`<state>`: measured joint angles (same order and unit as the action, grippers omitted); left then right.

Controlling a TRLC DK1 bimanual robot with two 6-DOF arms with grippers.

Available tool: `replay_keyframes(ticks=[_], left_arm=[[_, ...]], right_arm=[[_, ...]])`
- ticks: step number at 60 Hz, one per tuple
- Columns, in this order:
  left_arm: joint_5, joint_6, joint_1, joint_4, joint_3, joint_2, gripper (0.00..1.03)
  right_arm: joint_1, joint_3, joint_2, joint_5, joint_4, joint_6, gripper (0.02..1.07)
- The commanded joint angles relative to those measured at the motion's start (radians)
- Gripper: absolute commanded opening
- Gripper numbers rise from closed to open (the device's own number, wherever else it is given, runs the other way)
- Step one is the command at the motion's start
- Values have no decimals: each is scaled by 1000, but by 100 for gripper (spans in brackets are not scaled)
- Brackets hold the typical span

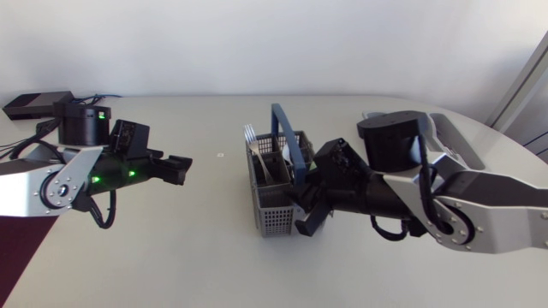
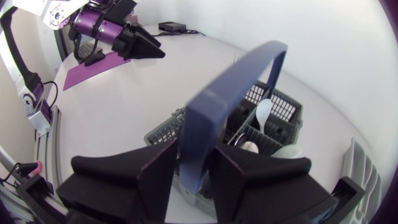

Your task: Unload the cutlery basket into the drawer organizer.

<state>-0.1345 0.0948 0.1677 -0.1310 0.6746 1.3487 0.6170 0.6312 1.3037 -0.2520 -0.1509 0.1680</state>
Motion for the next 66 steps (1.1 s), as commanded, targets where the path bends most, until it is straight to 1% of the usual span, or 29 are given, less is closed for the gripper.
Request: replay_keyframes(ticks=[1,3,5,7,11,18,26,34,45,49,51,53,56,57,59,60,64,65,66], left_arm=[[-8,33,16,8,65,73,95],[-8,34,21,21,94,102,95],[-8,37,23,39,125,130,95],[-8,39,23,51,151,152,95],[-8,39,26,51,195,185,95],[-8,39,38,42,269,239,95],[-8,33,53,48,368,329,95],[-8,28,79,59,453,423,95],[-36,19,122,68,557,543,94],[-39,14,128,77,600,572,90],[-47,11,128,76,617,583,89],[-57,8,128,76,634,593,85],[-83,-3,121,76,660,609,73],[-99,-10,118,77,674,618,68],[-134,-18,113,91,698,632,62],[-165,-21,107,103,715,644,58],[-211,-24,102,149,773,681,52],[-218,-26,101,159,789,691,50],[-231,-29,98,169,803,702,48]], right_arm=[[-14,-34,-47,-9,14,30,81],[-17,-41,-64,-9,22,30,90],[-23,-47,-81,-9,33,31,94],[-26,-48,-100,-9,50,33,95],[-39,-57,-144,-9,80,42,95],[-65,-61,-218,-9,175,59,95],[-91,-91,-296,-9,238,77,95],[-99,-130,-340,-7,267,91,94],[-103,-176,-351,-6,277,111,94],[-102,-189,-348,-4,271,117,87],[-102,-196,-343,-3,267,120,87],[-103,-202,-336,-1,260,123,85],[-102,-211,-322,-1,241,137,70],[-102,-215,-316,0,231,142,63],[-102,-223,-308,5,209,145,53],[-102,-228,-300,5,195,149,47],[-102,-238,-274,14,152,169,28],[-102,-238,-267,16,143,173,25],[-102,-240,-259,17,137,176,24]])
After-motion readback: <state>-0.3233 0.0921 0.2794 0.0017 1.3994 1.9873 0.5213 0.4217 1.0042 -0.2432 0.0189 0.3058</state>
